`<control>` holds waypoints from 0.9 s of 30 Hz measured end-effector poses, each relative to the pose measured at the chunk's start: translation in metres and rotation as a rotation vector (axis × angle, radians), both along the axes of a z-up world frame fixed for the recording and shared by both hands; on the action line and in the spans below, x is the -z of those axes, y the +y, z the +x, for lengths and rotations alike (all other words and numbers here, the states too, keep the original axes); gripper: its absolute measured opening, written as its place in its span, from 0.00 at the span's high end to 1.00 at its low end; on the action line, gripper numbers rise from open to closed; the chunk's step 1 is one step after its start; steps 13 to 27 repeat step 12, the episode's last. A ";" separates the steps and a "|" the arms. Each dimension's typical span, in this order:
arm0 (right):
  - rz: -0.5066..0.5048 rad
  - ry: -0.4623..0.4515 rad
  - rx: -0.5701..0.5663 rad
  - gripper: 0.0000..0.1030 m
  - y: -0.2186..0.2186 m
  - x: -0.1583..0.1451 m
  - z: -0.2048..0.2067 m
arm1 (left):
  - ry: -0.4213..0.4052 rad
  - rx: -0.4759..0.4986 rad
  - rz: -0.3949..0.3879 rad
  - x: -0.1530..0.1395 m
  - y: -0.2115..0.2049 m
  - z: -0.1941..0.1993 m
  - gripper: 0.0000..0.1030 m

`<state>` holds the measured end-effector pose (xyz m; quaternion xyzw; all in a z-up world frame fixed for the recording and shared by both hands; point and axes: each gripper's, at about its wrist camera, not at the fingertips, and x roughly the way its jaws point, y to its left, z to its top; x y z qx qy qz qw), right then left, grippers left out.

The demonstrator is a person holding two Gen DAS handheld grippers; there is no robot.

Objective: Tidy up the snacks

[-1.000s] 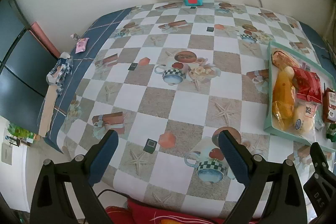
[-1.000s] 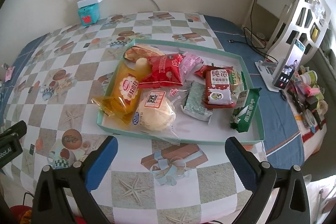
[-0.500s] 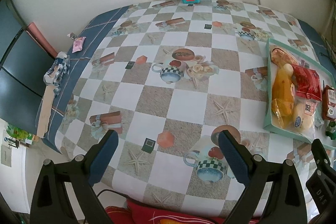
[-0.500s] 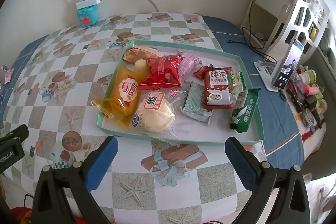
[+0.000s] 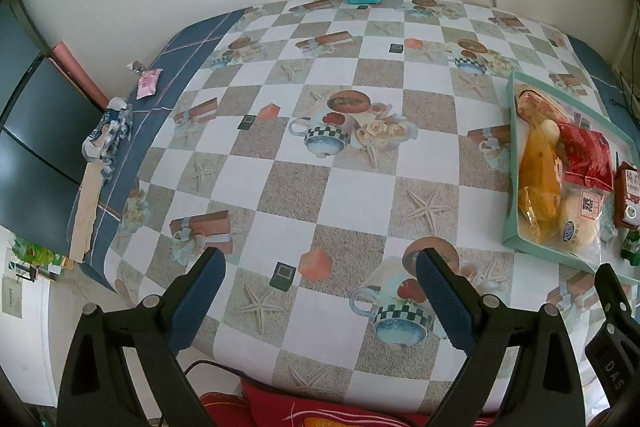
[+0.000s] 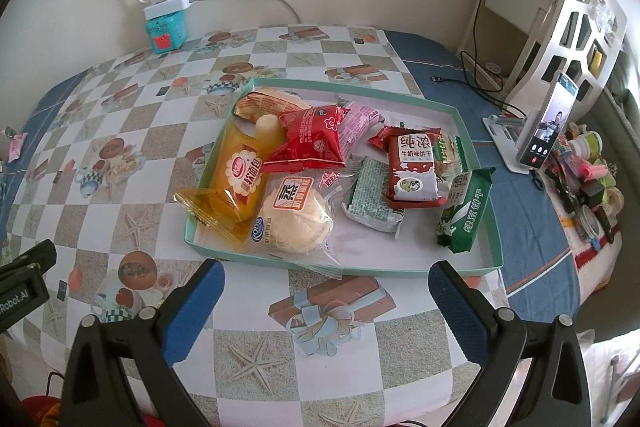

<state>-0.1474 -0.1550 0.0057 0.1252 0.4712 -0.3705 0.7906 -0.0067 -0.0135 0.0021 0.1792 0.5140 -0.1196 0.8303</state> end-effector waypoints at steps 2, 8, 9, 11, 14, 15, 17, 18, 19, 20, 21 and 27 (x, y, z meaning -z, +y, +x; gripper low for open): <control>0.000 0.000 0.000 0.00 0.000 0.000 0.000 | 0.000 0.004 -0.001 0.000 0.001 0.000 0.07; 0.001 0.000 0.000 0.00 0.000 0.000 0.000 | -0.008 0.014 -0.007 -0.002 0.000 -0.001 0.07; 0.001 0.000 0.000 0.00 0.000 0.000 0.000 | -0.014 0.017 -0.008 -0.003 0.000 -0.001 0.07; 0.000 0.000 0.000 0.00 0.000 0.000 0.000 | -0.016 0.027 -0.006 -0.003 -0.001 -0.002 0.07; 0.000 0.000 0.000 0.00 0.000 0.000 0.000 | -0.015 0.032 -0.005 -0.003 -0.002 -0.002 0.07; 0.000 0.000 0.000 0.00 0.000 0.000 0.000 | -0.015 0.032 -0.005 -0.003 -0.002 -0.002 0.07; 0.000 0.000 0.000 0.00 0.000 0.000 0.000 | -0.015 0.032 -0.005 -0.003 -0.002 -0.002 0.07; 0.000 0.000 0.000 0.00 0.000 0.000 0.000 | -0.015 0.032 -0.005 -0.003 -0.002 -0.002 0.07; 0.000 0.000 0.000 0.00 0.000 0.000 0.000 | -0.015 0.032 -0.005 -0.003 -0.002 -0.002 0.07; 0.000 0.000 0.000 0.00 0.000 0.000 0.000 | -0.015 0.032 -0.005 -0.003 -0.002 -0.002 0.07; 0.000 0.000 0.000 0.00 0.000 0.000 0.000 | -0.015 0.032 -0.005 -0.003 -0.002 -0.002 0.07; 0.000 0.000 0.000 0.00 0.000 0.000 0.000 | -0.015 0.032 -0.005 -0.003 -0.002 -0.002 0.07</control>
